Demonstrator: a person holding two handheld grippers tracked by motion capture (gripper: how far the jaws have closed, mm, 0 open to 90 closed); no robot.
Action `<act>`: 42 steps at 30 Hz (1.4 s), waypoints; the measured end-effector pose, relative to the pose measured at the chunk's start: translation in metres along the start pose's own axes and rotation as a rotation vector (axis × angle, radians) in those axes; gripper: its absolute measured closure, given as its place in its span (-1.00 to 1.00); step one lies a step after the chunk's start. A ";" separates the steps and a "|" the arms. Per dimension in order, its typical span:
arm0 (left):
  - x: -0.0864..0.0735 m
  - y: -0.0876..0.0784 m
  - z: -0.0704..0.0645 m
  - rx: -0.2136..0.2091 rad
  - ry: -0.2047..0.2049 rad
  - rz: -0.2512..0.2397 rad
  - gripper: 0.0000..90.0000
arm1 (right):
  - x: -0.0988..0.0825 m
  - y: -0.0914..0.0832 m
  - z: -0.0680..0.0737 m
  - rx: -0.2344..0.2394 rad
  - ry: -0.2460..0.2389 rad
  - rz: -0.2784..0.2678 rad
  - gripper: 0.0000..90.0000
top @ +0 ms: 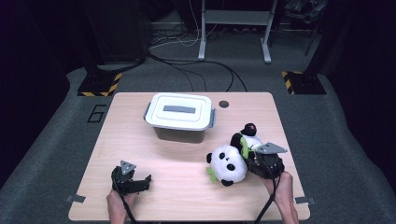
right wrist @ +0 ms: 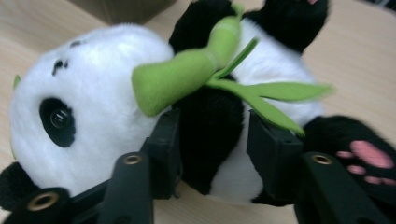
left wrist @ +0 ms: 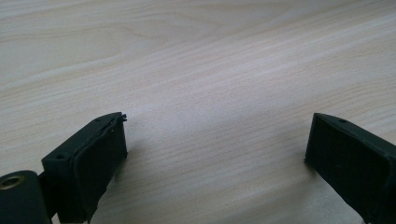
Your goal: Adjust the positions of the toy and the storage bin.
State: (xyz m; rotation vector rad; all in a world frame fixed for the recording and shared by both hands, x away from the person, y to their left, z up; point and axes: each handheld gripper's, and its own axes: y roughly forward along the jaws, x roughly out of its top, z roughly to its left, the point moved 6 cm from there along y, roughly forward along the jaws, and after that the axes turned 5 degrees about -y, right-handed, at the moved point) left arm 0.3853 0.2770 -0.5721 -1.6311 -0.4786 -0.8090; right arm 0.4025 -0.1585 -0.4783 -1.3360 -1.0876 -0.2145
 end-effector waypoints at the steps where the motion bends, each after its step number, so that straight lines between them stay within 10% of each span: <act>1: 0.000 0.000 0.000 -0.001 -0.004 0.000 -0.89 | -0.002 0.005 0.001 0.020 0.004 0.003 0.40; 6: 0.000 0.000 0.000 0.000 0.001 -0.001 -0.89 | -0.007 0.006 -0.002 0.036 0.046 -0.032 0.69; 18: 0.000 0.000 0.000 0.000 -0.001 -0.001 -0.89 | -0.010 -0.004 0.021 0.061 0.131 -0.036 0.69; 42: 0.000 0.000 0.000 -0.001 -0.004 0.000 -0.89 | 0.004 0.000 0.080 0.168 0.122 -0.058 0.66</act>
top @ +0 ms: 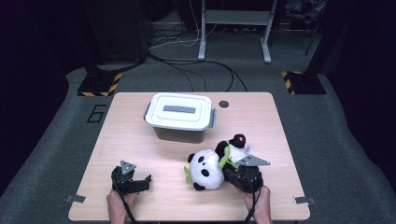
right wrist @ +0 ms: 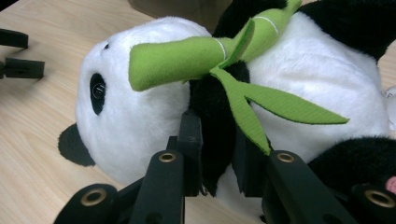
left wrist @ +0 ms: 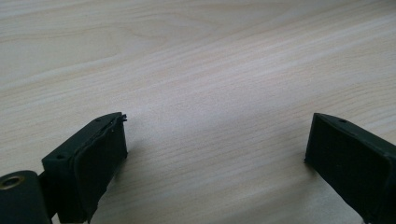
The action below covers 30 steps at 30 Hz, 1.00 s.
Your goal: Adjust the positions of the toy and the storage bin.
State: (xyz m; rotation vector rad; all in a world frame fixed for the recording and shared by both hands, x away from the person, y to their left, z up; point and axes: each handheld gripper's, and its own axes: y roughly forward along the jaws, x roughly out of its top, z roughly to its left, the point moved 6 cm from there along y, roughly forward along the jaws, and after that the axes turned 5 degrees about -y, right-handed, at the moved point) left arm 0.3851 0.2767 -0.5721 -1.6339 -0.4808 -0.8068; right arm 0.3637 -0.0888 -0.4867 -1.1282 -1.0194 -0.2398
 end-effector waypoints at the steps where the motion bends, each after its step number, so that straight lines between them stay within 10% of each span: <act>1: 0.000 0.000 0.000 0.000 0.000 0.000 -0.89 | 0.000 0.000 0.000 0.000 0.000 0.000 0.66; 17: 0.000 0.000 0.000 0.000 0.004 -0.001 -0.89 | 0.008 0.011 0.035 0.067 -0.046 0.006 0.53; 30: 0.000 0.000 0.000 0.000 0.003 0.000 -0.89 | 0.021 -0.045 -0.004 0.004 -0.052 -0.129 -0.55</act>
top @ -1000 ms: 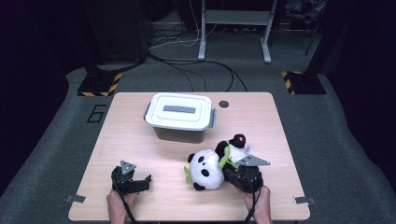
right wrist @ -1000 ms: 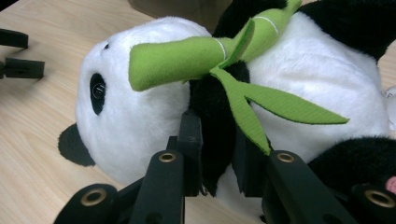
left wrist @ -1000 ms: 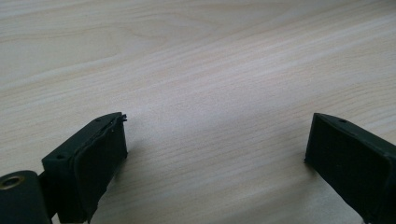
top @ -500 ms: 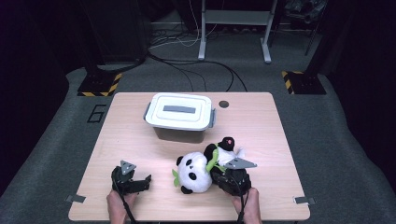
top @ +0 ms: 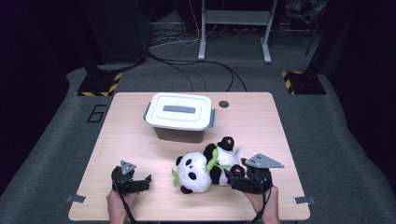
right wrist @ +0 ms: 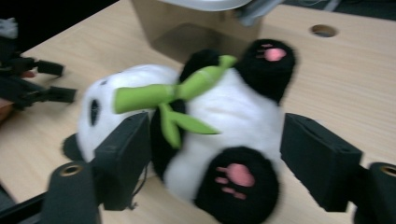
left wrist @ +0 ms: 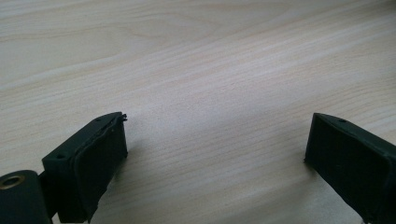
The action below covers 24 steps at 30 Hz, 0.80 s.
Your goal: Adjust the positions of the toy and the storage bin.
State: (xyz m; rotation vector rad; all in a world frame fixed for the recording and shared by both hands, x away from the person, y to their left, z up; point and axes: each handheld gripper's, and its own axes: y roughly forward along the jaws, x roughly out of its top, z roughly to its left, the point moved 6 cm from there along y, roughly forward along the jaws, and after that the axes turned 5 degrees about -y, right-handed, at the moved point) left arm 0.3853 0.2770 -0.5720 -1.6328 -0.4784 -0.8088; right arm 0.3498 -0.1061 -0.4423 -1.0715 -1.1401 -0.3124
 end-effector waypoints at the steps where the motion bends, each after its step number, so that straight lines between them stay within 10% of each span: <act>1: 0.000 0.000 0.000 0.000 0.001 -0.001 -0.89 | 0.000 0.000 0.000 0.000 0.000 0.000 -0.55; 10: 0.003 0.003 -0.002 0.017 -0.019 0.001 -0.89 | -0.043 0.008 -0.077 -0.171 0.042 0.037 -0.82; 16: 0.005 0.003 -0.005 0.038 -0.031 0.036 -0.90 | -0.071 0.029 -0.102 -0.193 0.091 0.093 -0.94; 24: 0.028 -0.014 -0.034 -0.073 -0.013 -0.027 -0.96 | -0.095 0.044 -0.132 -0.218 0.171 0.125 -0.99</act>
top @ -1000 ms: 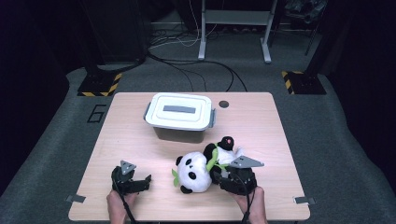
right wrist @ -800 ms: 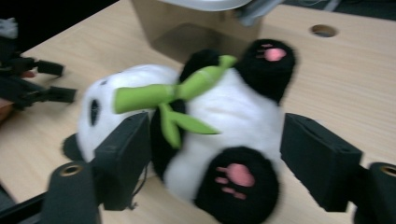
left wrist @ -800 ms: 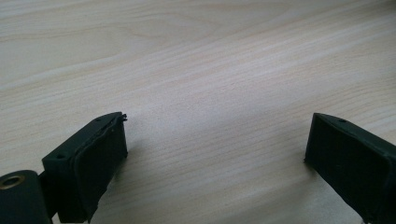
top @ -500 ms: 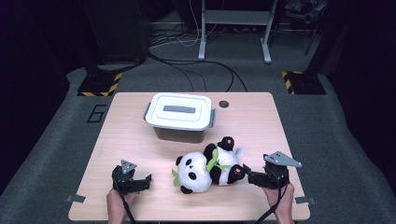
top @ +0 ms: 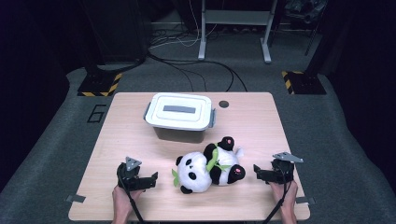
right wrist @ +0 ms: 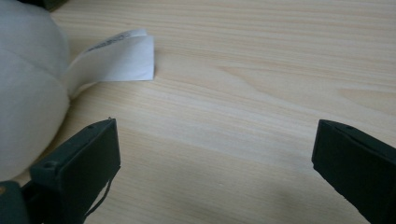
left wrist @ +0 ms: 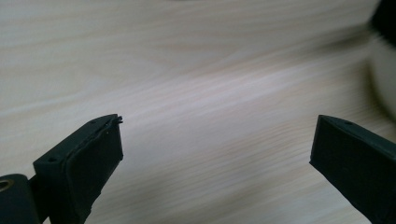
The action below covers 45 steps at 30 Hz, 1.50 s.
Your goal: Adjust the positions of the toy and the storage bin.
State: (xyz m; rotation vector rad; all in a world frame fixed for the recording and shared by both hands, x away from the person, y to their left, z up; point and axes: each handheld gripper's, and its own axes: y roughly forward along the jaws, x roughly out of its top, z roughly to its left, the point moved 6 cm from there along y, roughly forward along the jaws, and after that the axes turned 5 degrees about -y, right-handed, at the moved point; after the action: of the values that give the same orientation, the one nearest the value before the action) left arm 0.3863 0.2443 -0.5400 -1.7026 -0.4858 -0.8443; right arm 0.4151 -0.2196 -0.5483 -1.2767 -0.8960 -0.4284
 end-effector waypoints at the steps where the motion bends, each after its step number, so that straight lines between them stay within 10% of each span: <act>1: 0.005 -0.003 -0.006 -0.014 0.009 -0.009 -0.96 | -0.001 0.001 -0.002 -0.006 0.001 0.005 -0.99; 14: 0.050 -0.012 -0.106 -0.201 0.130 -0.057 -0.95 | -0.010 0.017 -0.011 -0.024 -0.006 0.047 -0.97; 20: 0.050 -0.003 -0.133 -0.222 0.148 -0.024 -0.90 | -0.011 0.018 -0.011 -0.021 -0.010 0.052 -0.95; 29: 0.033 0.008 -0.135 -0.290 0.085 0.008 -0.54 | -0.011 0.019 -0.010 -0.046 -0.035 0.061 -0.91; 36: 0.027 0.008 -0.134 -0.291 0.132 -0.032 -0.04 | -0.011 0.019 -0.008 -0.060 -0.048 0.066 -0.87; 45: 0.028 0.004 -0.126 -0.354 0.178 -0.020 0.06 | -0.011 0.018 -0.009 -0.062 -0.041 0.060 -0.85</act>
State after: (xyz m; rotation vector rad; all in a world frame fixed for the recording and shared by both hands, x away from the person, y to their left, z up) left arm 0.3718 0.1205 -0.5063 -1.9215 -0.2410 -1.1358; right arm 0.4249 -0.2256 -0.5687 -1.3697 -0.8821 -0.3860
